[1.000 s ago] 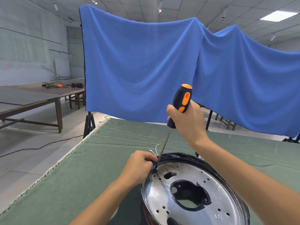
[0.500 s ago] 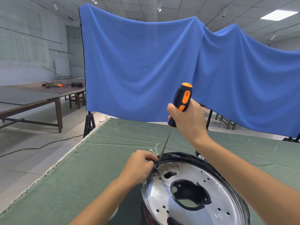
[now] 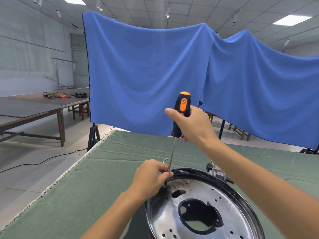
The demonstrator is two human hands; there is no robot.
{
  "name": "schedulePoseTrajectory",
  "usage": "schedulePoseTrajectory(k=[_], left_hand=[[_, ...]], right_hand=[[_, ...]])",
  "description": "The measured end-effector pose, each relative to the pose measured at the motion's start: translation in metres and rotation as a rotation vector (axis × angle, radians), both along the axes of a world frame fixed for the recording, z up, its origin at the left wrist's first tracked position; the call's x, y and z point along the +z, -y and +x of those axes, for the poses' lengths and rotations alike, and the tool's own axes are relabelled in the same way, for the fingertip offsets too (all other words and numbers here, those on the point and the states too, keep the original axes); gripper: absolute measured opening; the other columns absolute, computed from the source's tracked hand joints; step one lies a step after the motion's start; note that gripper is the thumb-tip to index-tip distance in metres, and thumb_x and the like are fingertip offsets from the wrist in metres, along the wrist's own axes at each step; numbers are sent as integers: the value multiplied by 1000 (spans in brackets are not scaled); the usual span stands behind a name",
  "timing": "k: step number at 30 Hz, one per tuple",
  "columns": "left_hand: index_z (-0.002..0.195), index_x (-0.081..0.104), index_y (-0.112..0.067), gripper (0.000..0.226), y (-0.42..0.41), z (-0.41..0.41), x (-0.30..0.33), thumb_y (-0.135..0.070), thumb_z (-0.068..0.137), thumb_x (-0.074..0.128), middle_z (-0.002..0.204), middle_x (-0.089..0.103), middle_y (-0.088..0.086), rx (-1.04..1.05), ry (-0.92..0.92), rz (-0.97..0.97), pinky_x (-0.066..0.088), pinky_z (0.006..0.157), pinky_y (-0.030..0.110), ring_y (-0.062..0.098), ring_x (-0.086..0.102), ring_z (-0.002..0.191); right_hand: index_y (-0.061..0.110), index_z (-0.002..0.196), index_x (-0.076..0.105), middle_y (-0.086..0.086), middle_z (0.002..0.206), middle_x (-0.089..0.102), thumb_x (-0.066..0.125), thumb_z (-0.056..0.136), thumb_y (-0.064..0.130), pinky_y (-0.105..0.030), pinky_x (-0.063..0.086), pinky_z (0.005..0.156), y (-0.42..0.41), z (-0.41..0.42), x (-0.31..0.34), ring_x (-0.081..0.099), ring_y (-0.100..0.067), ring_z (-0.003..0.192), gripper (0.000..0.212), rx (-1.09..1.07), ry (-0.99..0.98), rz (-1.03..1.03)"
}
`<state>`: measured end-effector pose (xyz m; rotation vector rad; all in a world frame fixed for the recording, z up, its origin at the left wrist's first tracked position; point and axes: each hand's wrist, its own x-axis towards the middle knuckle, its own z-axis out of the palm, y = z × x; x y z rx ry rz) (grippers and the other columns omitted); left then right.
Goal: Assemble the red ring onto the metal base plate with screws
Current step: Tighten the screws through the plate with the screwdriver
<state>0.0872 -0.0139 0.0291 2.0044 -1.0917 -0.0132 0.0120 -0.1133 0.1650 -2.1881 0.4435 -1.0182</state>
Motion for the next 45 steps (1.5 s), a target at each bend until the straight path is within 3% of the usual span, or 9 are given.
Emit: schedulePoseTrajectory(k=[2, 5, 12, 15, 18, 25, 31, 35, 45], left_hand=[[76, 72, -16, 20, 1, 1, 0, -31, 86, 65, 65, 66, 5, -1, -3, -1, 49, 68, 32, 20, 51, 59], [77, 74, -14, 18, 1, 6, -1, -26, 86, 65, 71, 69, 8, -24, -36, -16, 53, 74, 38, 28, 62, 72], [79, 77, -14, 12, -1, 11, -7, -21, 84, 69, 76, 71, 14, -31, -115, -79, 53, 77, 44, 29, 62, 72], [78, 78, -18, 9, 0, 10, -7, -21, 82, 71, 71, 72, 9, -30, -166, -125, 51, 76, 42, 19, 58, 65], [71, 76, -22, 11, -1, 8, -5, -21, 81, 72, 62, 69, -1, -24, -191, -141, 52, 74, 41, 21, 58, 61], [73, 76, -24, 10, -2, 6, -3, -20, 81, 72, 68, 73, -5, -29, -206, -159, 54, 80, 44, 25, 68, 76], [87, 72, -27, 12, -7, 7, -6, -19, 78, 71, 85, 67, -19, -69, 32, -6, 49, 84, 34, 3, 56, 92], [96, 68, -20, 19, -6, 7, -5, -13, 78, 70, 93, 63, -13, -78, 140, 45, 45, 86, 29, 6, 44, 100], [98, 69, -17, 18, 0, 5, 5, -15, 80, 69, 89, 68, -6, -106, 265, 200, 45, 83, 32, 14, 48, 100]], right_hand=[[17, 74, 51, 0, 68, 61, 59, 78, 46, -29, 48, 46, 2, -1, 8, 58, -20, 50, 31, 2, 36, 36], [26, 80, 49, -6, 72, 63, 59, 79, 29, -15, 36, 32, 2, -5, 19, 52, -8, 38, 11, 49, 104, 36], [20, 77, 48, -15, 72, 65, 60, 78, 19, -17, 38, 33, -2, -7, 17, 51, -8, 38, 12, 108, 103, -22], [18, 77, 48, -16, 69, 64, 60, 78, 19, -17, 37, 33, -4, -7, 19, 50, -7, 36, 12, 117, 108, -55], [16, 79, 49, -16, 69, 64, 59, 78, 19, -17, 36, 32, -5, -6, 21, 50, -7, 36, 11, 116, 112, -77], [18, 76, 47, -14, 67, 64, 58, 77, 19, -17, 35, 32, -3, -7, 21, 49, -9, 36, 11, 84, 108, -112], [16, 78, 47, -15, 70, 65, 59, 79, 20, -25, 43, 38, 2, -9, 16, 57, -22, 49, 13, 65, 90, -131], [20, 75, 45, -17, 73, 64, 60, 80, 19, -22, 40, 34, 5, -13, 15, 56, -23, 48, 16, 60, 104, -102], [22, 75, 46, -15, 71, 63, 61, 81, 19, -20, 39, 33, 12, -15, 12, 55, -23, 49, 17, 63, 145, -95]])
